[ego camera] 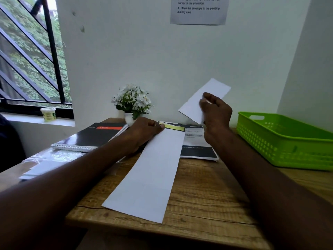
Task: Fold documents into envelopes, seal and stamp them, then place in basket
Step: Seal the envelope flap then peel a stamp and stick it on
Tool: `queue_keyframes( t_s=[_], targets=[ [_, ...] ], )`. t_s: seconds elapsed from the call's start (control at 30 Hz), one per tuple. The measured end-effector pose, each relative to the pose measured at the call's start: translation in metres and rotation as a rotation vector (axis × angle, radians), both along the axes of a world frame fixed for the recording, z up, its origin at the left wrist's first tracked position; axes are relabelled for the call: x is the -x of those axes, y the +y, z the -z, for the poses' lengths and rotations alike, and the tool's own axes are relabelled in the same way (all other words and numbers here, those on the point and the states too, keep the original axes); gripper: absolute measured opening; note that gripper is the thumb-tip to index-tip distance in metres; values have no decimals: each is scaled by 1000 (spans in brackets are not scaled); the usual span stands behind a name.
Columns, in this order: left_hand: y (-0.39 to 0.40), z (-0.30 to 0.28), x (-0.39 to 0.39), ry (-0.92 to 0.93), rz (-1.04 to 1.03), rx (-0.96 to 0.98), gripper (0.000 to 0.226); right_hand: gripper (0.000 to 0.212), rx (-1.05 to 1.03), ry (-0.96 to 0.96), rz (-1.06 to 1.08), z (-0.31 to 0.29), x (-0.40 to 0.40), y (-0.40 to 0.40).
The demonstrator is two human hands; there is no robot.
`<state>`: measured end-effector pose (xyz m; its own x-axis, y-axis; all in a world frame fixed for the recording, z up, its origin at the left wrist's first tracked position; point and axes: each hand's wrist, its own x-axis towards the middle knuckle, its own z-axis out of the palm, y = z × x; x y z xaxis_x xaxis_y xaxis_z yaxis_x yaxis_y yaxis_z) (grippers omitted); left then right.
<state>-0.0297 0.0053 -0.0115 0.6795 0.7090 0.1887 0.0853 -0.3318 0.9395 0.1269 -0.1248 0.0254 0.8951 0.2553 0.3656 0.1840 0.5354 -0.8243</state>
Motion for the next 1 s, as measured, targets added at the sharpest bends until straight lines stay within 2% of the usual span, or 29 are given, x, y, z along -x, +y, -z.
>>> queue_keyframes(
  t_s=[0.1, 0.17, 0.27, 0.43, 0.6, 1.0],
  targets=[
    [-3, -4, 3, -19, 167, 216, 33, 28, 197, -87, -110, 7, 3, 3],
    [-6, -9, 6, -21, 301, 346, 31, 29, 267, -129, -16, 14, 3, 8],
    [-10, -11, 7, 2, 373, 391, 29, 32, 300, -160, 94, 18, 0, 9],
    [-10, -10, 8, 32, 348, 381, 36, 28, 265, -176, 46, 17, -5, 8],
    [-7, -10, 7, 58, 316, 345, 41, 32, 212, -129, -45, 13, -1, 3],
    [-11, -10, 6, 55, 323, 266, 36, 32, 232, -188, -58, 11, 1, -2]
  ],
)
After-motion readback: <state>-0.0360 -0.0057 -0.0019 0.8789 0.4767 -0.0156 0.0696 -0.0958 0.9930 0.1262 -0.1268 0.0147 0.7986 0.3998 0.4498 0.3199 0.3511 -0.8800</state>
